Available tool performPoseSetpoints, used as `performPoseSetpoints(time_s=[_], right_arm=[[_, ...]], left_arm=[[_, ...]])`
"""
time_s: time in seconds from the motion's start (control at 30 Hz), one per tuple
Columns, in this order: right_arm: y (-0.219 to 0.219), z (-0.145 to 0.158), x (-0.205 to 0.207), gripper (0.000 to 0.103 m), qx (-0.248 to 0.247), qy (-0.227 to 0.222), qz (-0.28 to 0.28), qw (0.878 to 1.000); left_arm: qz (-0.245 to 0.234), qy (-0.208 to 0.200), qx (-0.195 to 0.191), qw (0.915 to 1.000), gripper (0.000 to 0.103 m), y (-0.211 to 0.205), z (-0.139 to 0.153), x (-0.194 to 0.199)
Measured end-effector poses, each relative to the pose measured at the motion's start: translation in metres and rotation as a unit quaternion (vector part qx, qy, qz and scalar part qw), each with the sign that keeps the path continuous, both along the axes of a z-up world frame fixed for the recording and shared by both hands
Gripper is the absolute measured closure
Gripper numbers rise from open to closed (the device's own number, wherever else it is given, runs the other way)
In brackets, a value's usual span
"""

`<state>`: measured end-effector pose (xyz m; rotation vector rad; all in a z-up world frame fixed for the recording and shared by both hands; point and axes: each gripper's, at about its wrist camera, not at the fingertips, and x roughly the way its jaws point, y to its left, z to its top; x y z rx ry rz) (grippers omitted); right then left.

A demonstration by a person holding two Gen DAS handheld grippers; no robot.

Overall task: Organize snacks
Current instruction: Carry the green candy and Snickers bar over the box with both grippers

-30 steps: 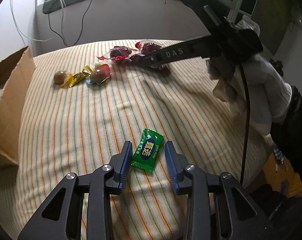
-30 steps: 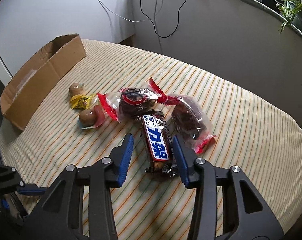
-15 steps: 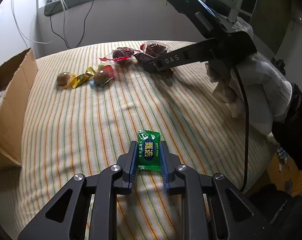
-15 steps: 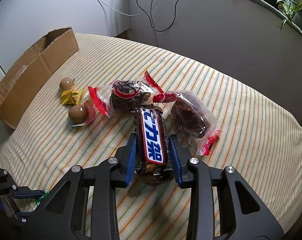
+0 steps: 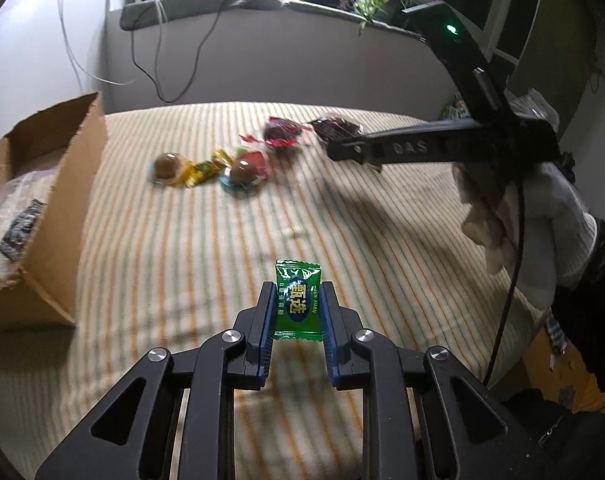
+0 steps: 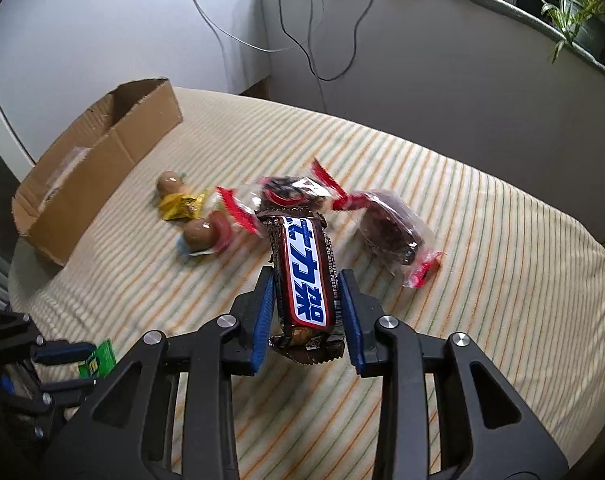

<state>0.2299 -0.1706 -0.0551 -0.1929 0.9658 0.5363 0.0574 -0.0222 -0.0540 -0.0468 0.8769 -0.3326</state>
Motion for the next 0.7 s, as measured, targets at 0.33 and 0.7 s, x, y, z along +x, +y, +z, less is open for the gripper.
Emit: performPoseSetpoints(time_s=[0.33,0.7], right_arm=[[0.036,0.028,-0.020,0.070,0.013,-0.025,0.033,0.999],[0.090,0.046,-0.029,0.070,0.025,-0.038,0.075,0.996]], left_arm=[[0.060,-0.028,-0.010,0.9978,0.083,0.054,0.019,0.001],[0.135,-0.061,-0.009,0.9889,0.083,0.121,0.041,0.002]])
